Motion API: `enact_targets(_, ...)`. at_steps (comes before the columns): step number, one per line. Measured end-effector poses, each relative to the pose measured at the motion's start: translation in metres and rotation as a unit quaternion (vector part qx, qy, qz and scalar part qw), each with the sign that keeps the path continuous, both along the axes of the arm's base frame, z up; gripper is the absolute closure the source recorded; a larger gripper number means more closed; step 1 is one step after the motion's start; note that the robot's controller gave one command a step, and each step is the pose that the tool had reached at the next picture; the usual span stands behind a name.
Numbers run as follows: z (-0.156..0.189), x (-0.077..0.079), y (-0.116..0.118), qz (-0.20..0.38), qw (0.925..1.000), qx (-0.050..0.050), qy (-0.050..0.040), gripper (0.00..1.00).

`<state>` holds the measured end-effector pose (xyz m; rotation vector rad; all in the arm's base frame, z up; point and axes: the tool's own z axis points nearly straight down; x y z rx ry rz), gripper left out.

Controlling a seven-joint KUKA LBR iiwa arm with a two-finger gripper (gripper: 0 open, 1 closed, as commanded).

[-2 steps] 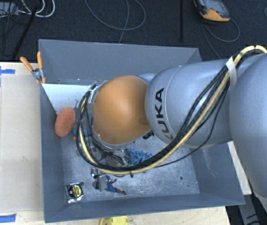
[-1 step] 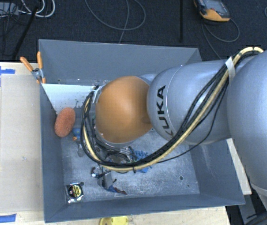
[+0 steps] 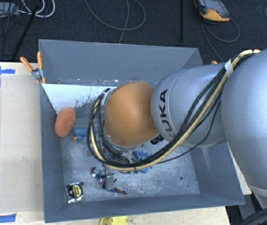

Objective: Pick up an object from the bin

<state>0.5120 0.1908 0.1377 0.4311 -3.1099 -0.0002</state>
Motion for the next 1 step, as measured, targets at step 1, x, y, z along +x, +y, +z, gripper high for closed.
enact_targets(1,-0.0077,-0.0003,-0.0276,-0.033,0.9994,0.000,0.0008,0.00)
